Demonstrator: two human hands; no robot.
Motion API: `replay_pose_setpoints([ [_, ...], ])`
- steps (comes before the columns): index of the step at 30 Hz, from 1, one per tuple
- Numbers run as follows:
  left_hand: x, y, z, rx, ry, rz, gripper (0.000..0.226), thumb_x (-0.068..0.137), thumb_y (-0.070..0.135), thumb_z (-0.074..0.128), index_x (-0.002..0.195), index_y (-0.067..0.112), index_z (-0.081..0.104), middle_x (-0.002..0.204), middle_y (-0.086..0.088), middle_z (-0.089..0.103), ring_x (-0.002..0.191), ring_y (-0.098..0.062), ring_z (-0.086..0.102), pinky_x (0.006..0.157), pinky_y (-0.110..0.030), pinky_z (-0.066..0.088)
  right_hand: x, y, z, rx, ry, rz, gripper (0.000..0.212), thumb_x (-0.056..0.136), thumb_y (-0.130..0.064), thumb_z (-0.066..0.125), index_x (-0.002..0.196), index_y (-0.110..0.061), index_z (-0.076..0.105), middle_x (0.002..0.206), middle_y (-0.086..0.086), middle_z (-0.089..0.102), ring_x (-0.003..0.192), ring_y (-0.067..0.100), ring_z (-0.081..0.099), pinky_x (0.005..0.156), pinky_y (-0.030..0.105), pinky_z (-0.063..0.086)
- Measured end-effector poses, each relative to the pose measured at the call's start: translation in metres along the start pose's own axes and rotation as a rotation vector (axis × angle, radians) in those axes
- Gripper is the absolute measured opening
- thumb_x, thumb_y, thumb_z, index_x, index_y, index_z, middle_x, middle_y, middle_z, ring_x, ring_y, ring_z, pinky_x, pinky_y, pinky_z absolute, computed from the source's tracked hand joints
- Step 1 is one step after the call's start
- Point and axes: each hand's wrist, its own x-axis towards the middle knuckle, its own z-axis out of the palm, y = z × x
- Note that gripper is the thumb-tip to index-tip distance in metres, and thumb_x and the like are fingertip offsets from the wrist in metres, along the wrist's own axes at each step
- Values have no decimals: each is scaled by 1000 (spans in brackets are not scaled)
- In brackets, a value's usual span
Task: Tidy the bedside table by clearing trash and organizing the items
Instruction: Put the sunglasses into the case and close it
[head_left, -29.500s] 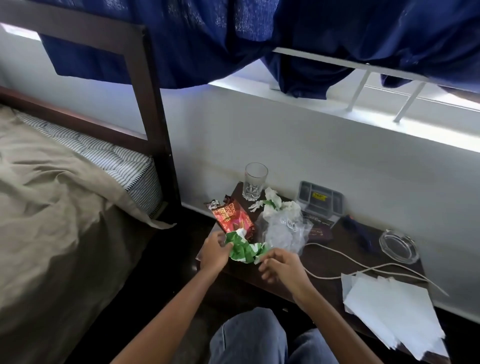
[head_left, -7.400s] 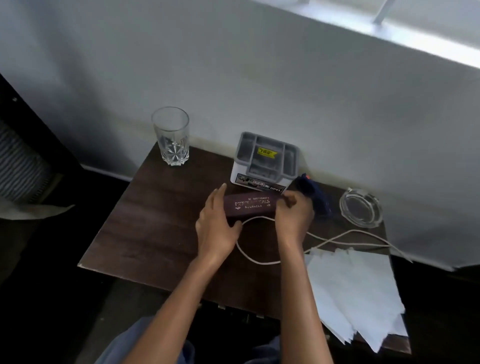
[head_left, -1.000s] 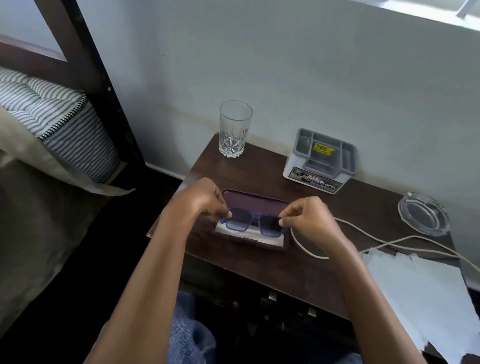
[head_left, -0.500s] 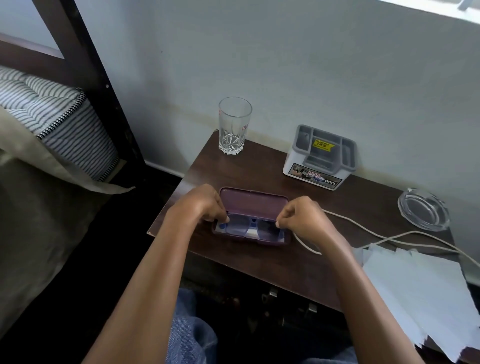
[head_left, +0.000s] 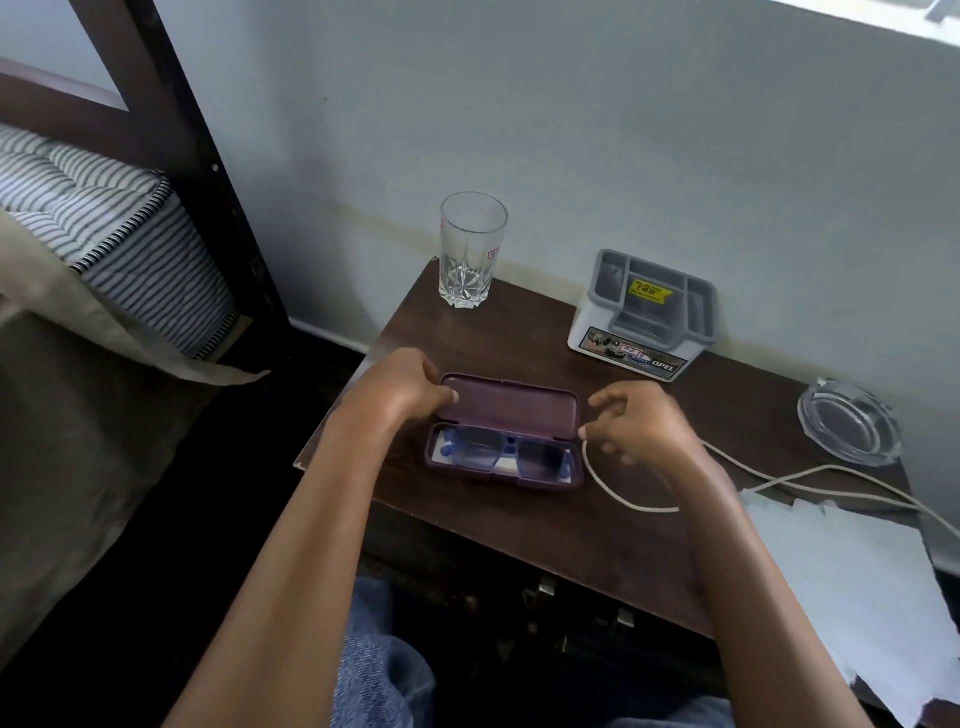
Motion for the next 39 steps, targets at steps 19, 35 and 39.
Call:
replay_pose_setpoints([
  [19, -6, 2, 7, -29, -262, -151, 37, 96, 14, 31, 130, 16, 46, 119, -13, 62, 81, -25, 67, 56, -32, 57, -1, 5, 2, -429, -341, -105, 118, 54, -15, 88, 146, -22, 15, 146, 16, 23, 132, 33, 35, 104, 35, 38],
  [35, -9, 10, 2, -423, -108, -69, 19, 98, 12, 39, 86, 16, 53, 88, -7, 58, 71, -19, 61, 60, -29, 51, 8, 7, -7, 16, -35, -223, 31, 70, -5, 78, 92, -18, 59, 60, 3, 60, 52, 13, 56, 71, 43, 54],
  [39, -8, 8, 2, -443, -113, -65, 12, 97, 15, 42, 96, 13, 54, 90, -8, 60, 70, -19, 62, 62, -29, 52, 10, 8, -7, -6, -27, -237, 31, 70, -9, 79, 89, -23, 59, 64, 5, 62, 48, 5, 52, 72, 42, 52],
])
